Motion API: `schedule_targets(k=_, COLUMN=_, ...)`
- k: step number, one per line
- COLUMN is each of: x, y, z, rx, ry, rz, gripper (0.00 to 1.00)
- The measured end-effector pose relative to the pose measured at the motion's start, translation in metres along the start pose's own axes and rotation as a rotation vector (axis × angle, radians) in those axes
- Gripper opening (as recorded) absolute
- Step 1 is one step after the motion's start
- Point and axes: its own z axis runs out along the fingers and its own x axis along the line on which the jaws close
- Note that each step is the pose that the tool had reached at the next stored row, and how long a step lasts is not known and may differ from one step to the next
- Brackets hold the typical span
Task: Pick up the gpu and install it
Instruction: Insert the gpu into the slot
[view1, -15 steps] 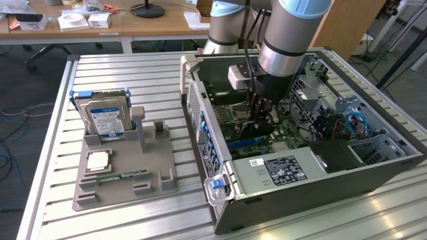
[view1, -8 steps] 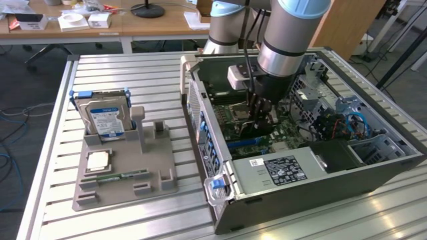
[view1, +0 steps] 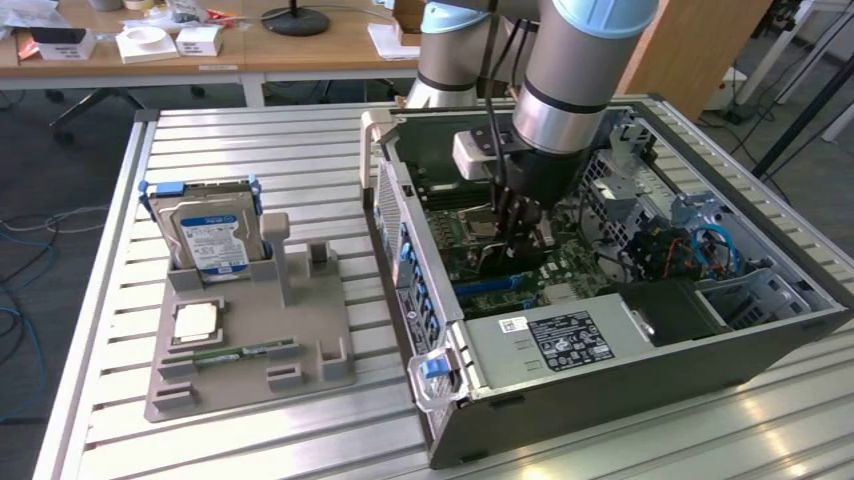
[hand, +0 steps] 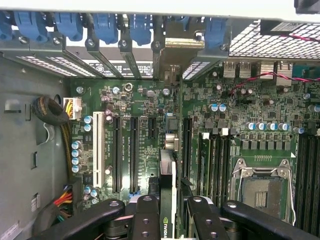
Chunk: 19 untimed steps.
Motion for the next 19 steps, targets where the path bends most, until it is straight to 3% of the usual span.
schedule_targets(k=19, x=-0.0001, y=0.0019, z=0.0022, rx=-0.0001, ry=0.0001, rz=0.0, gripper=0.26)
